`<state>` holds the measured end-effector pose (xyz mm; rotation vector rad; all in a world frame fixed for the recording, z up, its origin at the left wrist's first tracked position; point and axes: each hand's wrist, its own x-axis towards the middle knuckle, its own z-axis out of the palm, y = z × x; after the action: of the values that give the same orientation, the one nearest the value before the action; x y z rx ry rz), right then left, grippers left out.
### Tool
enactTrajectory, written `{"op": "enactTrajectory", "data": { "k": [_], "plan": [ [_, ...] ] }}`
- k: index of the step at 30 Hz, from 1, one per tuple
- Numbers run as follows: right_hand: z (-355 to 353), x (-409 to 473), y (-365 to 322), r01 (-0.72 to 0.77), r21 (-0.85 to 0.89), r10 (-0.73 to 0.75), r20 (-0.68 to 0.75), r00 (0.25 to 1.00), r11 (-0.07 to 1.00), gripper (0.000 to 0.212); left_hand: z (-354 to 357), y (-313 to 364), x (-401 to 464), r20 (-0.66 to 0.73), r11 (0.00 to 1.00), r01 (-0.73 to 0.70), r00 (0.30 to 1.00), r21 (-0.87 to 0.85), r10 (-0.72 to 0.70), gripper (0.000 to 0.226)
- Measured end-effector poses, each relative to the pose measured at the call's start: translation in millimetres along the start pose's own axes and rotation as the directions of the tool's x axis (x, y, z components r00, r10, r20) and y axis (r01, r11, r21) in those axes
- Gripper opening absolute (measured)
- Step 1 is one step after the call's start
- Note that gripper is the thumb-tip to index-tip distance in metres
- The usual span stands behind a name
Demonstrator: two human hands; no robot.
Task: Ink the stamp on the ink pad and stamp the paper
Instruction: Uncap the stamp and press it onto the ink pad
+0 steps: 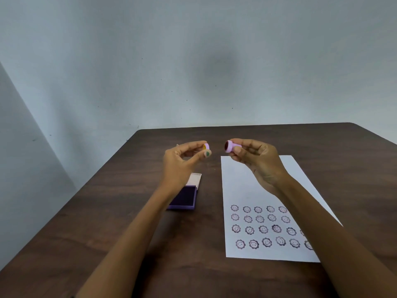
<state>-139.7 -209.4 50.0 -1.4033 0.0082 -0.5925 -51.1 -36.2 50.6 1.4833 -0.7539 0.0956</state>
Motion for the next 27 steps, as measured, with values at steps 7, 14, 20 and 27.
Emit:
{"op": "enactTrajectory", "data": {
  "k": [7,14,20,27],
  "plan": [
    [-5,0,9,-0.006,-0.130,-0.013,-0.145,0.989,0.992,0.021,-3,-10,-6,0.407,0.790,-0.177,0.908,0.587,-0.099,0.018],
    [-4,2,10,-0.010,-0.217,-0.028,-0.172,0.985,0.976,0.018,-1,-14,-6,0.510,0.655,-0.280,0.840,0.702,-0.187,0.029],
    [-1,0,9,0.010,-0.309,-0.054,-0.132,0.990,0.951,0.019,-13,-12,-1,0.432,0.721,-0.219,0.894,0.657,-0.122,0.034],
    [11,-4,5,0.015,-0.333,-0.039,-0.066,0.997,0.943,0.023,-85,-7,-5,0.283,0.783,0.019,0.927,0.622,-0.247,0.047]
  ]
}}
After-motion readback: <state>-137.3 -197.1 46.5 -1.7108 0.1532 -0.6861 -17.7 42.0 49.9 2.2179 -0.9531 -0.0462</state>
